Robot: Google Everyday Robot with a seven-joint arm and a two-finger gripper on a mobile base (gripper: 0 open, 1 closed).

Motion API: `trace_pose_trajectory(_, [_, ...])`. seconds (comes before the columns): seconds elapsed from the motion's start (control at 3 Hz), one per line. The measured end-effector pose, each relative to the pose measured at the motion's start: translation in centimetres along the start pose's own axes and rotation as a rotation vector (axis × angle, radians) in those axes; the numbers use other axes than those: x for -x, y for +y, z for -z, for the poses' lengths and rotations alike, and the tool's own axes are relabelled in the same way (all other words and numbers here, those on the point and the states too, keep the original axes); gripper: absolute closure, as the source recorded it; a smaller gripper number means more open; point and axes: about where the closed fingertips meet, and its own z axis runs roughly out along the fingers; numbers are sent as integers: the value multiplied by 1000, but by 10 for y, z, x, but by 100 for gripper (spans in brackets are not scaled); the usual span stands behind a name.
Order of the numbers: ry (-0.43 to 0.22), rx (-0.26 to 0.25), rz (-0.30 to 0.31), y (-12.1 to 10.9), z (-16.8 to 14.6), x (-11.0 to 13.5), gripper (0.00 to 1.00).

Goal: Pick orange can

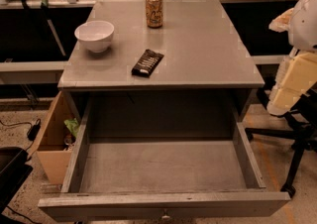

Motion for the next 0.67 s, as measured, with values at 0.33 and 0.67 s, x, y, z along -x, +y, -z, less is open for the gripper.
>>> trace_pose_trajectory(0.33, [-115, -114, -50, -45, -3, -2, 0])
trace_pose_trajectory(0.67, [-305, -224, -95, -98, -8, 4, 0])
